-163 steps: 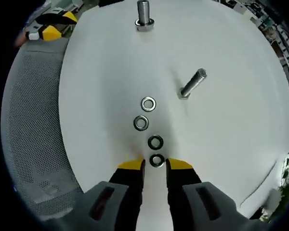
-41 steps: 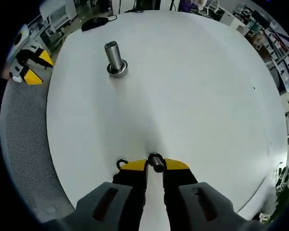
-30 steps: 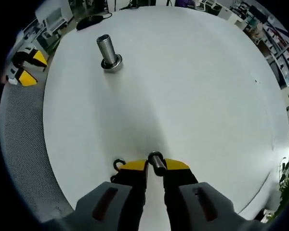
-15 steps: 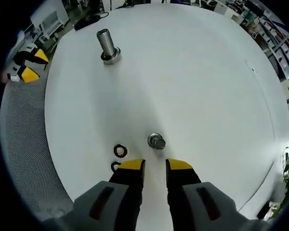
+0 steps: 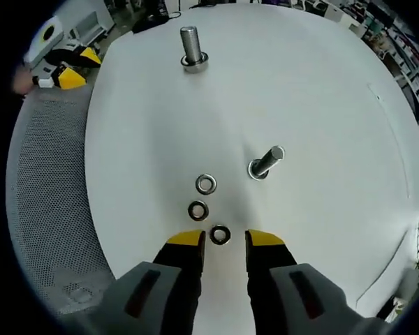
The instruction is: Place the washer onto the threaded stud by aligning its center hole with the stud, sliding it down to the base, and recovering from edge contact or off-axis alignment until the washer reaches the visible bottom stop.
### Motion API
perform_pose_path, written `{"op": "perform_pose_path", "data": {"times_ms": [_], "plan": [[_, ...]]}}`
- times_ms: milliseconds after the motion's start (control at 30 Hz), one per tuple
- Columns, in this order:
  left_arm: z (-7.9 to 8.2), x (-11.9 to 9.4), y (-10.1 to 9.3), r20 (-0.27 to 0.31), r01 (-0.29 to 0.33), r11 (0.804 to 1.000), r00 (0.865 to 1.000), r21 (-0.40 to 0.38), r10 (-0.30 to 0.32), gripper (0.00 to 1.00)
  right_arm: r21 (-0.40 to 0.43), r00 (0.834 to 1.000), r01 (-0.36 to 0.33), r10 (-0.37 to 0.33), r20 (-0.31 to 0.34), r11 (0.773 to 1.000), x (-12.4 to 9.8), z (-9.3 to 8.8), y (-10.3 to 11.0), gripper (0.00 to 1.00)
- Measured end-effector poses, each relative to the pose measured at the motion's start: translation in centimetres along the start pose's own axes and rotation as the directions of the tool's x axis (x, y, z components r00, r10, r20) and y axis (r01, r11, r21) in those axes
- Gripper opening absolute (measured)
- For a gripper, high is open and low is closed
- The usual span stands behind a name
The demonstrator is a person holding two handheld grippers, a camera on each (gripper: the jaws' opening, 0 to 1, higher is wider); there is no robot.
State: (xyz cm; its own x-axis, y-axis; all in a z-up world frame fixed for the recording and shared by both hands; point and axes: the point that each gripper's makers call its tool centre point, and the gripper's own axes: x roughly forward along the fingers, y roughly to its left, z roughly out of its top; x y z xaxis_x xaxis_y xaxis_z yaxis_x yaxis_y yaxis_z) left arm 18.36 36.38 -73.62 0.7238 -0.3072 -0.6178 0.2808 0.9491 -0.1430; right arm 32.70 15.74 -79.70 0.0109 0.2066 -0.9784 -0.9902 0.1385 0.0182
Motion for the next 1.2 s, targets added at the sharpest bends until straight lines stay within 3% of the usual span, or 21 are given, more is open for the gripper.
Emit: {"op": "perform_pose_path", "data": {"times_ms": [200, 400, 867, 1200], "plan": [[0.05, -0.02, 0.06, 0.002, -0.003, 1.0, 1.0, -0.001, 0.003, 0.17, -0.049, 1.0, 0.016, -0.016, -0.011, 0.999, 0.12, -0.44, 0.37, 0.26], [0.01, -0.03, 0.09, -0.001, -0.005, 1.0, 1.0, 0.0, 0.005, 0.17, -0.025, 1.0, 0.013, -0.013, -0.014, 1.0, 0.19, -0.38, 0.08, 0.26], [-0.2, 0.04, 0.14, -0.013, -0.011, 1.0, 1.0, 0.01, 0.011, 0.17, -0.066, 1.0, 0.004, -0.006, -0.029, 0.998, 0.2, -0.18, 0.03, 0.23], [-0.28, 0.07, 0.25, -0.016, -0.017, 1.0, 1.0, 0.011, 0.017, 0.16, -0.164, 0.995, -0.003, -0.014, -0.099, 0.986, 0.41, 0.1, -0.12, 0.16]]}}
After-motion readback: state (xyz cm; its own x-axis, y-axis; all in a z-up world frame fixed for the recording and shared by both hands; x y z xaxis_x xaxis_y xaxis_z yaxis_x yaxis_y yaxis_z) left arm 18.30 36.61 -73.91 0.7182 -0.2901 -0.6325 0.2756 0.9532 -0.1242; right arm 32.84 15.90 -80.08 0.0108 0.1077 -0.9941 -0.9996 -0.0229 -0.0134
